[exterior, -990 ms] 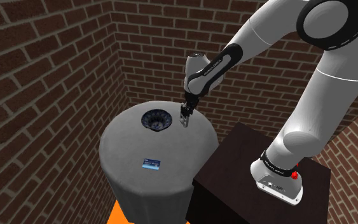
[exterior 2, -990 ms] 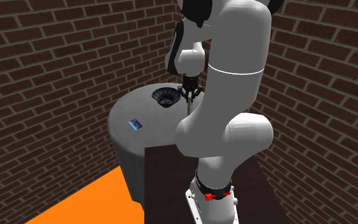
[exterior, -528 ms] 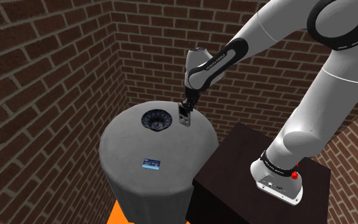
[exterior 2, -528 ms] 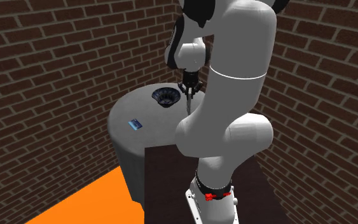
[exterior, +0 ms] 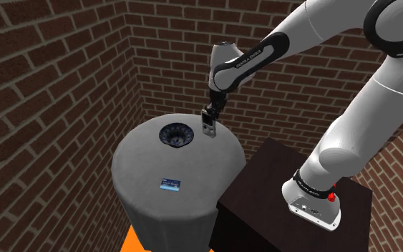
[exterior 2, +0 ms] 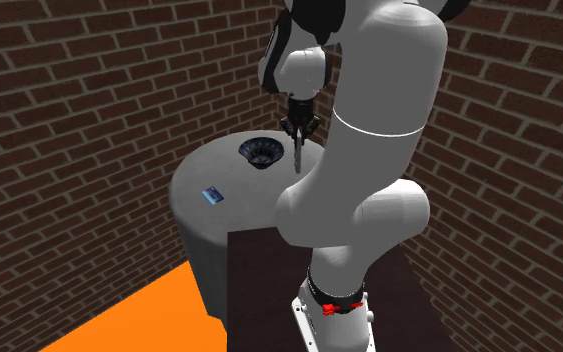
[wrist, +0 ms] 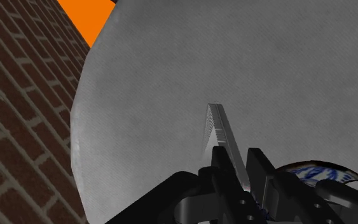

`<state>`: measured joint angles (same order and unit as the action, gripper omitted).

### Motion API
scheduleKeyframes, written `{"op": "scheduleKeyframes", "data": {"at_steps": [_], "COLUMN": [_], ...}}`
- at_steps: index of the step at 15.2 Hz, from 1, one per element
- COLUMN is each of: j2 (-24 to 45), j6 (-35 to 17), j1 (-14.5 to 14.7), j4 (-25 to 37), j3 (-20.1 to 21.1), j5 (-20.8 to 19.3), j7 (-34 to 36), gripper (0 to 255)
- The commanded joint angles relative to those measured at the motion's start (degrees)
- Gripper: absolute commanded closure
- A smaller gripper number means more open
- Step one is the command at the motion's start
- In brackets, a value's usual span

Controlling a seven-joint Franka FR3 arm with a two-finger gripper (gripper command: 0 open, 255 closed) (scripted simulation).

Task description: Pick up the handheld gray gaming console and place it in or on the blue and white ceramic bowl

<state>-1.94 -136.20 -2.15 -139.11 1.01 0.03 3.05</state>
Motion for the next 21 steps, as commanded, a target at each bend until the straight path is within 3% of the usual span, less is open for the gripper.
{"op": "scheduleKeyframes", "data": {"at_steps": [1,15,21], "j2": [-1.0,-7.2,-0.9], "j6": [1.7,12.5,17.6], "j1": [0.0,0.0,2.9], "j4": [0.7,5.3,16.7], "j3": [0.0,0.0,3.6], "j5": [0.0,0.2,0.3], "j7": [0.1,0.0,6.3], "gripper": [255,255,255]}}
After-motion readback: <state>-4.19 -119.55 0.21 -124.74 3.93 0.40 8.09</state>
